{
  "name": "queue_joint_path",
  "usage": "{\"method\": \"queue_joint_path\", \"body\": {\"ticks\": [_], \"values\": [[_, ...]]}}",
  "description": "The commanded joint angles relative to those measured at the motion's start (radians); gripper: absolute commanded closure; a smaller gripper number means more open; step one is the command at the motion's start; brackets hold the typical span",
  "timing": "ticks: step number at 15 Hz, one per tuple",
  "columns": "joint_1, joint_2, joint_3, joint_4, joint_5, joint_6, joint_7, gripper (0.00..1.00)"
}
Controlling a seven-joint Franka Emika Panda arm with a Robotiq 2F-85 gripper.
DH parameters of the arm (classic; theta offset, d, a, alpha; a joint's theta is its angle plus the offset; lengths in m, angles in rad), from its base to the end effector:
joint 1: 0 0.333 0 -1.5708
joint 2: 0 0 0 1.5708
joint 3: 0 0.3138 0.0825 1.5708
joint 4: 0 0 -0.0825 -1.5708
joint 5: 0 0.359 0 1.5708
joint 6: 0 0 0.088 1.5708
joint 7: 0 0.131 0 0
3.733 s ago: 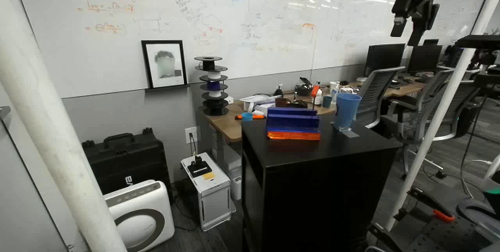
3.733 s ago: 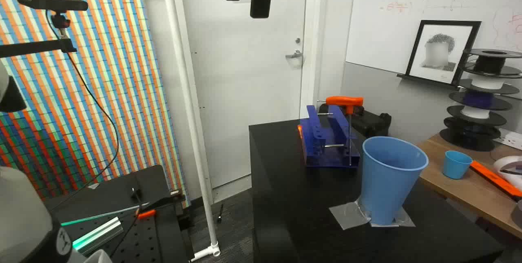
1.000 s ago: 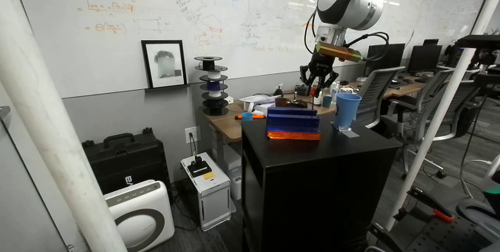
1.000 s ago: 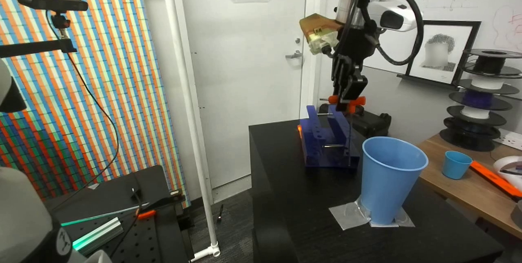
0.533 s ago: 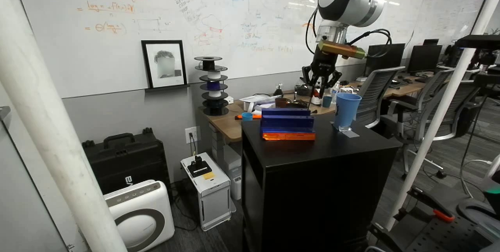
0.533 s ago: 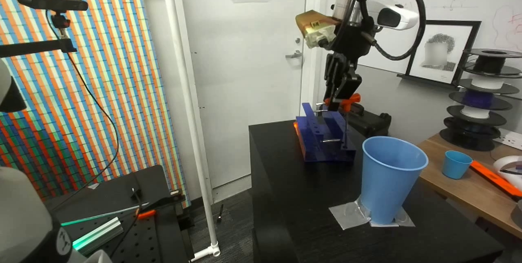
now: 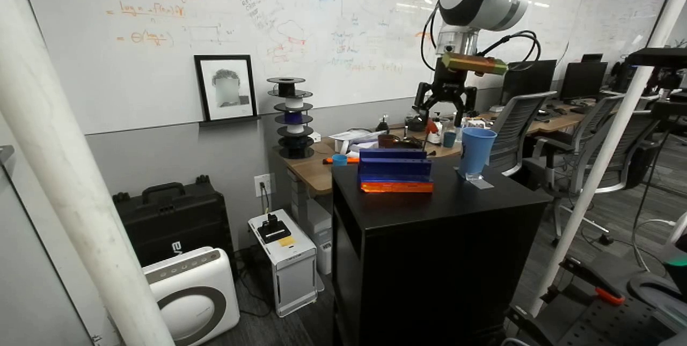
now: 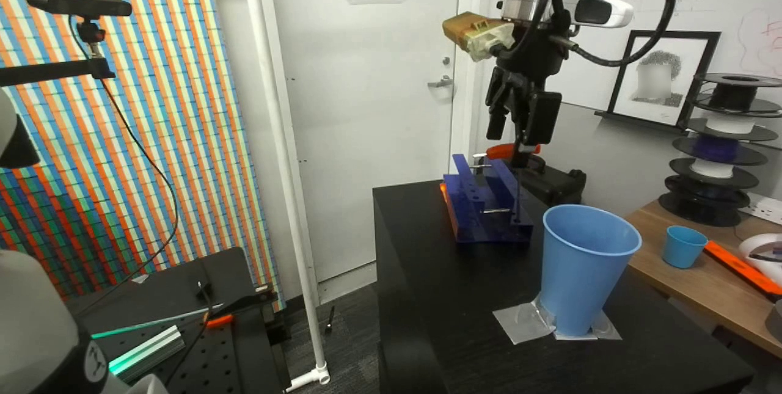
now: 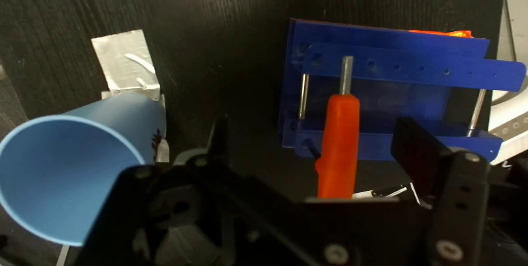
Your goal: Place the orange wrench in the large blue cup on the right
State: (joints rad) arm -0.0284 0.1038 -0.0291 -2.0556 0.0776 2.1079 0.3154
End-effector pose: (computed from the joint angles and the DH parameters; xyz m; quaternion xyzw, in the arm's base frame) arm 0.5396 -0.0256 0.3707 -0.9778 0.2055 0.0295 0.0277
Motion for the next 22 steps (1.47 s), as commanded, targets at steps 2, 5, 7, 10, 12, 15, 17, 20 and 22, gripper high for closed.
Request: {"method": "queue_joint_path", "body": {"ticks": [2, 5, 7, 10, 12, 15, 17, 20, 22], "values": [[0.008, -0.002, -0.007, 0.007, -0.064, 0.065, -0.001, 0.00], [0.013, 0.016, -0.002, 0.003, -0.073, 0.107, -0.004, 0.27], [0.016, 0.022, 0.000, -0.003, -0.074, 0.136, -0.003, 0.44], [0.014, 0.030, -0.004, -0.013, -0.076, 0.183, -0.009, 0.66], [0.013, 0.029, -0.007, -0.019, -0.080, 0.203, -0.009, 0.82], [0.013, 0.000, -0.004, -0.025, -0.072, 0.201, -0.021, 0.99], [0.013, -0.033, -0.003, -0.034, -0.069, 0.195, -0.034, 0.95], [0.012, -0.099, 0.000, -0.046, -0.071, 0.176, -0.057, 0.95], [0.010, -0.148, 0.004, -0.039, -0.055, 0.131, -0.084, 0.95]]}}
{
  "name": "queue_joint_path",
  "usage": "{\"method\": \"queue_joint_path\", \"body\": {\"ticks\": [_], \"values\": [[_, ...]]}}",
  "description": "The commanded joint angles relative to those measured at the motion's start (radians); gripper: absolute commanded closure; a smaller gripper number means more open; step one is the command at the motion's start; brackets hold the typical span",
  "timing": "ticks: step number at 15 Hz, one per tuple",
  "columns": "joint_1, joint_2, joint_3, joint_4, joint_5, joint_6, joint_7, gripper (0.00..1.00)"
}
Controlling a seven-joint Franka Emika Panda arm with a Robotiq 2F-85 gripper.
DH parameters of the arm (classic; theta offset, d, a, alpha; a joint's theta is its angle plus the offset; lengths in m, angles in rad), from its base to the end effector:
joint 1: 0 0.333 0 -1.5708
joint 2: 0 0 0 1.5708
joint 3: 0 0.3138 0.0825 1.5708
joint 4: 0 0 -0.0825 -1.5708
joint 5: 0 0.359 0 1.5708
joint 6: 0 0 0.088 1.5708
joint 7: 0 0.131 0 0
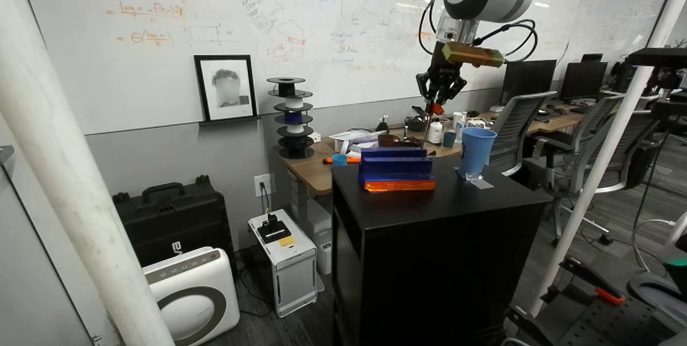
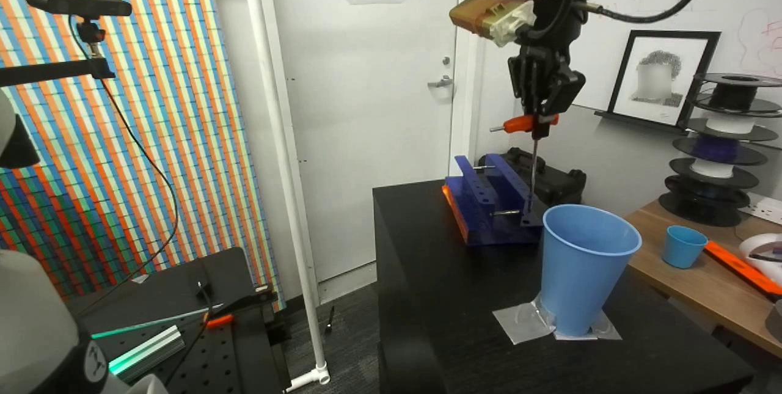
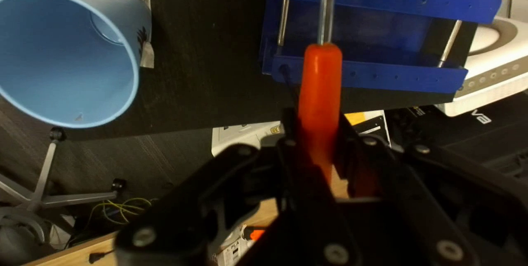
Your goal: Place the orange wrench in the large blue cup on the right
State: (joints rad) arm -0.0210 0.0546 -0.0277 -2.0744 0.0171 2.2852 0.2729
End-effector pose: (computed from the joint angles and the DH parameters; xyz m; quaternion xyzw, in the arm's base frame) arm 0.5544 -0.0262 0.4060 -0.9833 0.1646 -0.0769 0.0148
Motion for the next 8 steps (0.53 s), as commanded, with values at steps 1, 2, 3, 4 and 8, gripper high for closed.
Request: {"method": "queue_joint_path", "body": {"ticks": [1, 2, 3, 4, 8], "values": [[0.002, -0.122, 0.004, -0.016, 0.020, -0.079, -0.063, 0.95], [0.002, -0.149, 0.006, -0.007, 0.035, -0.128, -0.085, 0.95], [0.002, -0.173, 0.004, 0.001, 0.056, -0.172, -0.107, 0.95], [-0.004, -0.195, -0.003, 0.013, 0.079, -0.222, -0.121, 0.95], [-0.045, -0.234, -0.024, 0.051, 0.004, -0.348, -0.037, 0.95]]}}
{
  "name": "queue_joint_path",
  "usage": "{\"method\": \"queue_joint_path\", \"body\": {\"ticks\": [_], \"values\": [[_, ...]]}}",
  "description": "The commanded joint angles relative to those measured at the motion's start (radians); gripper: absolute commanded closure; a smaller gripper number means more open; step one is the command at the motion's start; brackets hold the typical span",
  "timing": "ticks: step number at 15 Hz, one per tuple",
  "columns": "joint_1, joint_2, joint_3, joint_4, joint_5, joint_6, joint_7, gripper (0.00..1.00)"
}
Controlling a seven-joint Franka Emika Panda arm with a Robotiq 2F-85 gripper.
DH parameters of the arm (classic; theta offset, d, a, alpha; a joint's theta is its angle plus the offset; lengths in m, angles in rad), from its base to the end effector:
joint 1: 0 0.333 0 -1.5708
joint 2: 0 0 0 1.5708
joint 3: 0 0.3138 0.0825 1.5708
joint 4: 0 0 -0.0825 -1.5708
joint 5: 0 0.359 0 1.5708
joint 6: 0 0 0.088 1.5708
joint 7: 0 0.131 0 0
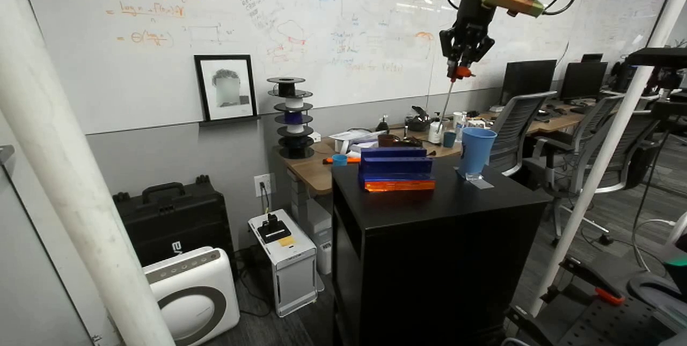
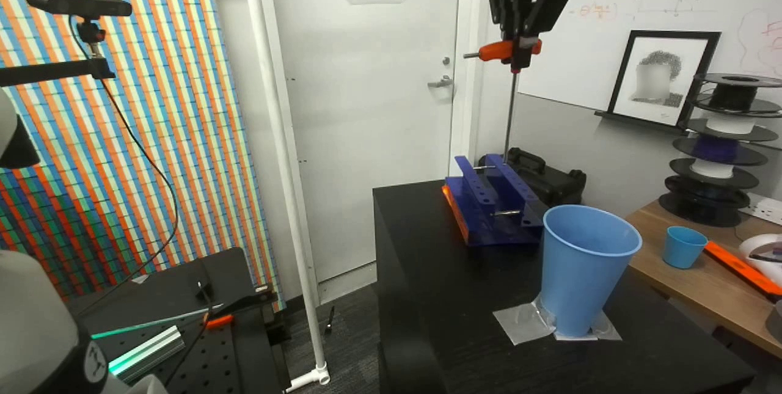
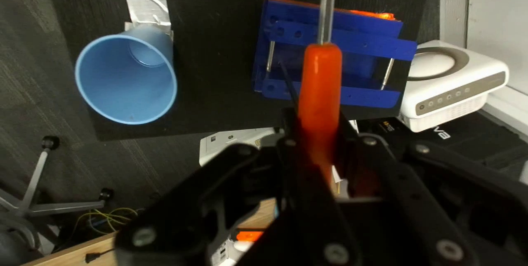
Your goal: Place the orange wrench in the large blue cup on the right
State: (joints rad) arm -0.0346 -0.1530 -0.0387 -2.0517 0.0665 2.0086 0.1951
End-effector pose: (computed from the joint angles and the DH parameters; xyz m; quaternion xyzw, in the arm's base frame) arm 0.5011 -0.0321 0.4978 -0.9872 0.1458 -0.0526 0.0371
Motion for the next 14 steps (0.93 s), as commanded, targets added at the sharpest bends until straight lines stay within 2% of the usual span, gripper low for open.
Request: {"method": "queue_joint_path", "body": {"ticks": [1, 5, 11, 14], "values": [[-0.050, -0.030, -0.020, 0.031, -0.079, -0.075, 0.058, 0.95], [-0.098, -0.016, -0.055, 0.033, -0.129, -0.039, 0.066, 0.95], [-0.099, 0.084, -0.070, 0.043, -0.100, 0.020, 0.050, 0.95], [-0.099, 0.164, -0.080, 0.034, -0.046, 0.050, 0.023, 0.95]]}}
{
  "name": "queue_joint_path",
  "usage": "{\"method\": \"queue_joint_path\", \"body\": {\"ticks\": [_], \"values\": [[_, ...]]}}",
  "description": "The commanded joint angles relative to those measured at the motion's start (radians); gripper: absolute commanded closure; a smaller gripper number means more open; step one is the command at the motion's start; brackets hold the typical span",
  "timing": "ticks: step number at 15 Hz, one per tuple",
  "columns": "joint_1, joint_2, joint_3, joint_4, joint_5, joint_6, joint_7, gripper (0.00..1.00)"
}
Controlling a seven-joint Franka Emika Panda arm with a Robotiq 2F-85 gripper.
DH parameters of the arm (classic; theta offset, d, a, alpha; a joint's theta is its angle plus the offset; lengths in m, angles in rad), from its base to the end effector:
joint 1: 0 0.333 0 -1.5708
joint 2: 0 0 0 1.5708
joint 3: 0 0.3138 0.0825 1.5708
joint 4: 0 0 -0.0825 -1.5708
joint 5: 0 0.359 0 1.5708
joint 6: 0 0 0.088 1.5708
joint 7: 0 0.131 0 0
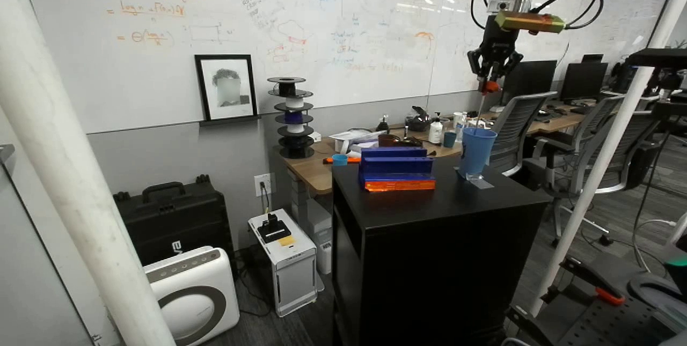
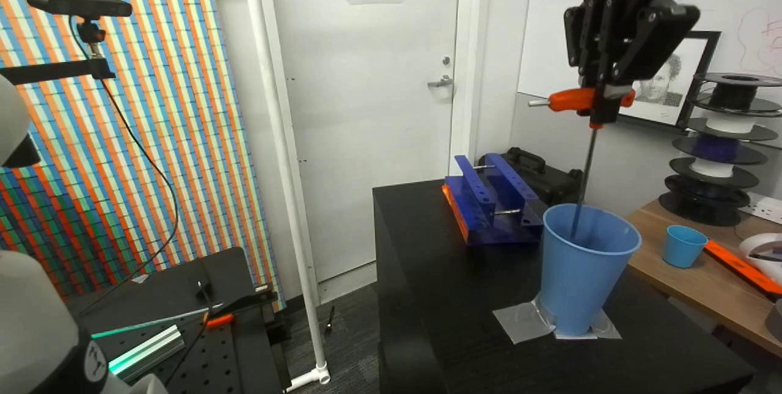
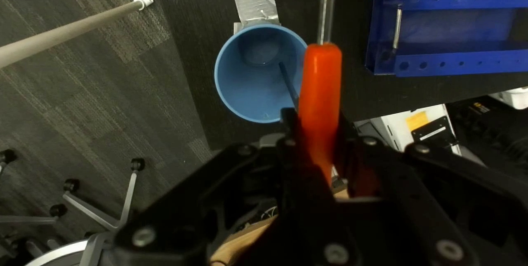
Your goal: Place the orange wrench in the large blue cup on the right
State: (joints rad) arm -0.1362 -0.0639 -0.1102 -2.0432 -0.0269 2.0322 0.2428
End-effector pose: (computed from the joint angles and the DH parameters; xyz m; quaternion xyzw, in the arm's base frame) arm 0.5030 -0.1295 0.4582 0.9712 -0.2366 0.0263 0.0087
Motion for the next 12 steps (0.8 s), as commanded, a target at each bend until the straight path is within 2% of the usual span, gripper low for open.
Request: {"method": "queue_joint_path", "body": {"ticks": [1, 2, 3, 4, 7, 10, 11, 12], "values": [[0.002, 0.098, -0.009, 0.027, 0.063, 0.027, -0.029, 0.95], [0.002, 0.121, -0.009, 0.030, 0.079, 0.021, -0.036, 0.95], [0.002, 0.131, -0.008, 0.032, 0.094, 0.008, -0.041, 0.54], [0.002, 0.128, -0.008, 0.030, 0.099, -0.001, -0.049, 0.53], [0.005, 0.080, -0.006, 0.018, 0.104, -0.023, -0.068, 0.32], [0.007, -0.032, -0.002, -0.002, 0.132, -0.085, -0.140, 0.08], [0.009, -0.067, -0.003, -0.007, 0.157, -0.106, -0.173, 0.02], [0.012, -0.107, -0.005, -0.016, 0.187, -0.134, -0.215, 0.00]]}}
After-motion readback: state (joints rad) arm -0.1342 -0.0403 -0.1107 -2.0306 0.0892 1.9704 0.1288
